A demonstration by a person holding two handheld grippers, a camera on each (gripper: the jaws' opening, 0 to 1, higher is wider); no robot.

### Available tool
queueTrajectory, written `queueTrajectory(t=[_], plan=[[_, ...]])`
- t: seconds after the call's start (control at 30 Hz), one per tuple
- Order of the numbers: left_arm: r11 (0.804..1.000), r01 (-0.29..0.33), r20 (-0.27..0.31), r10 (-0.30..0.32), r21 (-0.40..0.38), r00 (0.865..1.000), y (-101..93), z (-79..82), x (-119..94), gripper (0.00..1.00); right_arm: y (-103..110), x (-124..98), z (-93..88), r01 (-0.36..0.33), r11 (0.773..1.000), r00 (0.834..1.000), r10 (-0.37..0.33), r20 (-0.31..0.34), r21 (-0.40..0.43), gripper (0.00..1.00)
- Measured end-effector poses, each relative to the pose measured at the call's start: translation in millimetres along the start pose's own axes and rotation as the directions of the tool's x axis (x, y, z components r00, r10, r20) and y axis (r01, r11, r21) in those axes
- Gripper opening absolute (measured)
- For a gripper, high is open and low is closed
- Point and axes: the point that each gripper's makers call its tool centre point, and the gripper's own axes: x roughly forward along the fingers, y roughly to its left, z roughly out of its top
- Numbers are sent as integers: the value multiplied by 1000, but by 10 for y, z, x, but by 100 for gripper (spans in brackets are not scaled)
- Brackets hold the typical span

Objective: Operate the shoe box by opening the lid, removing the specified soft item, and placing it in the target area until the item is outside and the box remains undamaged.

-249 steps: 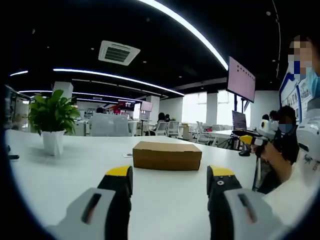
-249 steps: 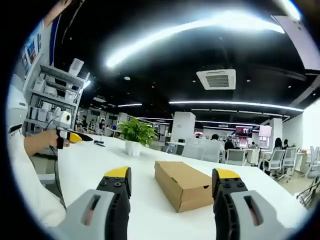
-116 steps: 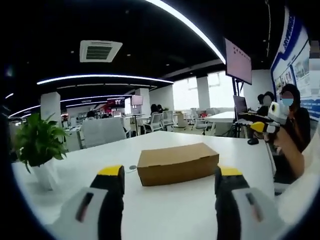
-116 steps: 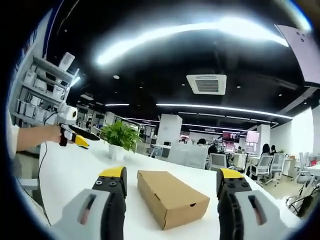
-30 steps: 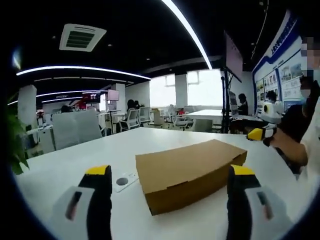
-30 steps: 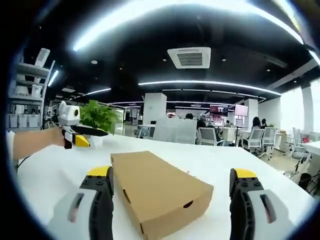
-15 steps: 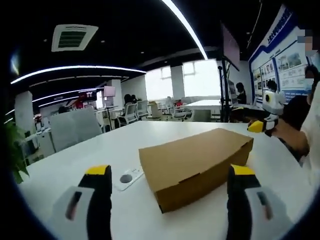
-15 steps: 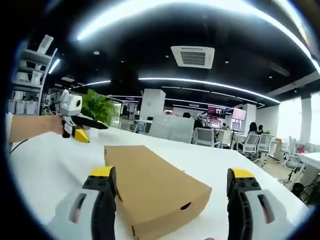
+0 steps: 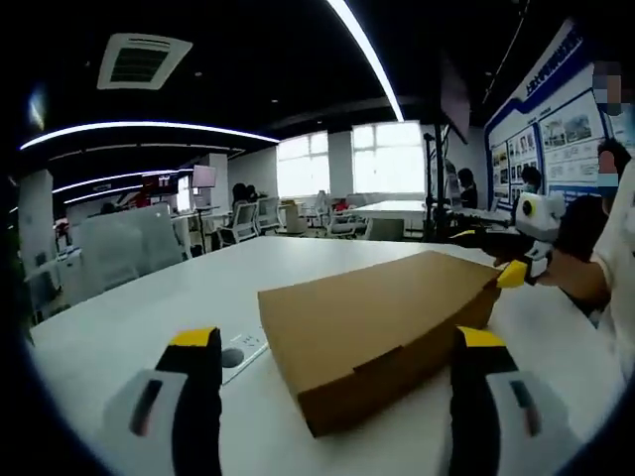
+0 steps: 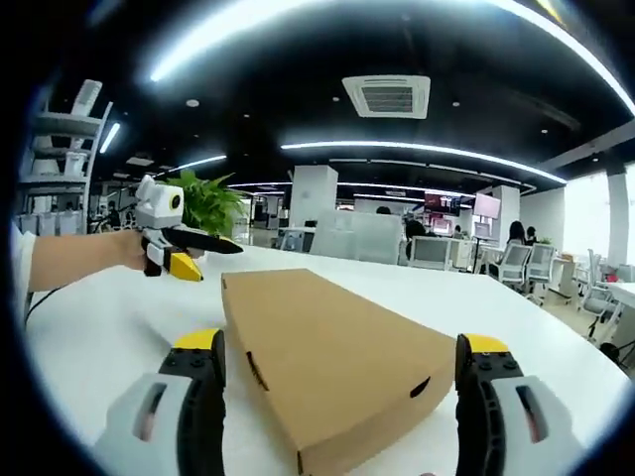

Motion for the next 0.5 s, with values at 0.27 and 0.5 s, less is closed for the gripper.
queueTrajectory(t=[0.27,0.5], plan=[[1000,14,-5,-14,-27,1000,75,-154,127,99,8,-22,-56,-3,999,1000,4,24,-44,94],[998,39,-10,-40,-51,999,25,-334,236,99,-20,-39,-260,9,1000,999,-9,-32,-21,100]])
